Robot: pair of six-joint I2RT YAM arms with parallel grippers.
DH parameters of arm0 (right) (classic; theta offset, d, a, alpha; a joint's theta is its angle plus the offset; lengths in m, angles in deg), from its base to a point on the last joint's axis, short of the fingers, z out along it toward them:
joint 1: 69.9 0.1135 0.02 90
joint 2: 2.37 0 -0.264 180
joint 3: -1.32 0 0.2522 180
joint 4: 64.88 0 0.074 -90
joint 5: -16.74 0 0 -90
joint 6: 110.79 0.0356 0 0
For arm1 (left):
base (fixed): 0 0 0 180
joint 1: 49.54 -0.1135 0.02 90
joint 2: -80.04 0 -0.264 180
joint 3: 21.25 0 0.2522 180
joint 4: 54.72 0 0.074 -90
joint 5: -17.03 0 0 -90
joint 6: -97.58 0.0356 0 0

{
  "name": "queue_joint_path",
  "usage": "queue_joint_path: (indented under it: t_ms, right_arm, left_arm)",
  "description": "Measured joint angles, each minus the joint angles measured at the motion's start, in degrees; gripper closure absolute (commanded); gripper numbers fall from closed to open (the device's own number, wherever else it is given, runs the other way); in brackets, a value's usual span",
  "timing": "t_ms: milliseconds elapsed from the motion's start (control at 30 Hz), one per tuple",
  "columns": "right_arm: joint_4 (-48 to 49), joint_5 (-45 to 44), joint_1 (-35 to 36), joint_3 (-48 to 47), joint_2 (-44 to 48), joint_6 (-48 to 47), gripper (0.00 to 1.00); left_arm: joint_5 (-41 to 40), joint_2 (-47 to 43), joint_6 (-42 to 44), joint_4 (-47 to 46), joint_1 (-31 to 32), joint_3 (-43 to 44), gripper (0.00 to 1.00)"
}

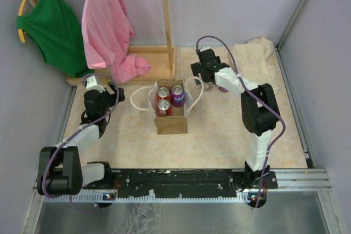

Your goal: Take the beverage out of the canvas bag

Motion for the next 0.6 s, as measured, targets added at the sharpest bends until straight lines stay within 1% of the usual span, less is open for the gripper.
queue_joint_path:
  t_ms: [100, 400, 500, 600]
  right_arm:
    - [0.28, -0.55, 0.15, 0.00, 0.20, -0.09, 0.02]
    - [0.98, -4.07, 1.62, -0.09, 1.53, -0.85, 0.02]
    - [0.74, -5.77, 2.10, -0.42, 4.52, -1.22, 0.01]
    - [1.20, -7.56, 2.75, -0.92, 9.79, -1.46, 0.01]
  left_arm:
    - [0.17, 0.00, 0.00, 0.00, 0.00, 0.00, 0.00]
    - [0.28, 0.00, 0.00, 0.00, 0.00, 0.00, 0.00]
    - [0.28, 0.00, 0.00, 0.00, 0.00, 0.00, 0.00]
    - [0.28, 0.00, 0.02, 0.02, 0.00, 0.04, 0.00]
